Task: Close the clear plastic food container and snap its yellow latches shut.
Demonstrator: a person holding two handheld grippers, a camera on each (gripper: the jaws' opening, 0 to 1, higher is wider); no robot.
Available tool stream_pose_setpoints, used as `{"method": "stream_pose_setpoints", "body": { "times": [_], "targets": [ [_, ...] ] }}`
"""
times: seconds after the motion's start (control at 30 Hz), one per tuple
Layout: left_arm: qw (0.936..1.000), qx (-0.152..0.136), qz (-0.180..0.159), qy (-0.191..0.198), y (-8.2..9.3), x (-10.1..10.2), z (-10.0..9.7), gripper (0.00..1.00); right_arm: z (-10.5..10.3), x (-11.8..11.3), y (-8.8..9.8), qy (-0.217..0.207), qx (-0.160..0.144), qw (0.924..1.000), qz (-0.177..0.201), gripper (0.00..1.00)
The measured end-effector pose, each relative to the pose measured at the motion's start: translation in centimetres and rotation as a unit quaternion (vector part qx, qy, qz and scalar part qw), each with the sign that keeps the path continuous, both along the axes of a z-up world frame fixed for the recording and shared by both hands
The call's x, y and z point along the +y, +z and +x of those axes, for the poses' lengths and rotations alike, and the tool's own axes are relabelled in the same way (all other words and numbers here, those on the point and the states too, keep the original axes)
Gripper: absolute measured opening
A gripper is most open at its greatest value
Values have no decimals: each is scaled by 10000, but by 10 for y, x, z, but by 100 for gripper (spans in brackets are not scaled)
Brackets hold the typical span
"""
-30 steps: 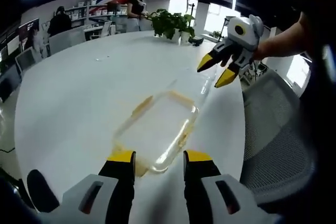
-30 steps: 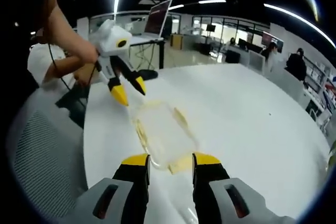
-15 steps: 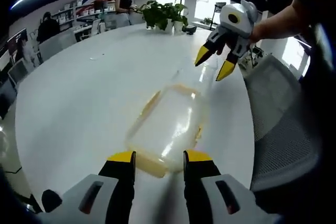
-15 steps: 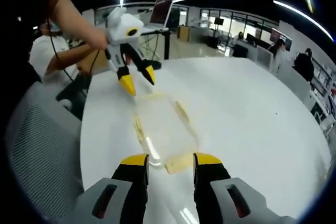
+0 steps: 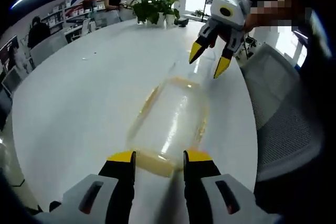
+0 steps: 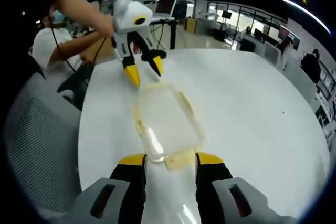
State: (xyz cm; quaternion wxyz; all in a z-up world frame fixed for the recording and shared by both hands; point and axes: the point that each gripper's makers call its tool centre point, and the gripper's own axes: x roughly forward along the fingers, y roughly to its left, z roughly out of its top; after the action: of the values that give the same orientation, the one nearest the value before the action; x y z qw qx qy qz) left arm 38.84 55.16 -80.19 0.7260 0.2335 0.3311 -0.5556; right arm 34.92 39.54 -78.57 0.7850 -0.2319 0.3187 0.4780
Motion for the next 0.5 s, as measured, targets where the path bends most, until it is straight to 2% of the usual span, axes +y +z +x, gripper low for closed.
{"method": "stream_pose_setpoints", "body": {
  "times": [0.23, 0.5],
  "targets": [
    [9994, 28, 247, -230, -10, 6, 5, 38, 8, 2, -5, 117, 119, 9997, -203, 37],
    [9955, -44, 510, -796, -15, 7, 1, 39, 16, 2, -12, 384, 209, 9979, -486, 39]
  ]
}}
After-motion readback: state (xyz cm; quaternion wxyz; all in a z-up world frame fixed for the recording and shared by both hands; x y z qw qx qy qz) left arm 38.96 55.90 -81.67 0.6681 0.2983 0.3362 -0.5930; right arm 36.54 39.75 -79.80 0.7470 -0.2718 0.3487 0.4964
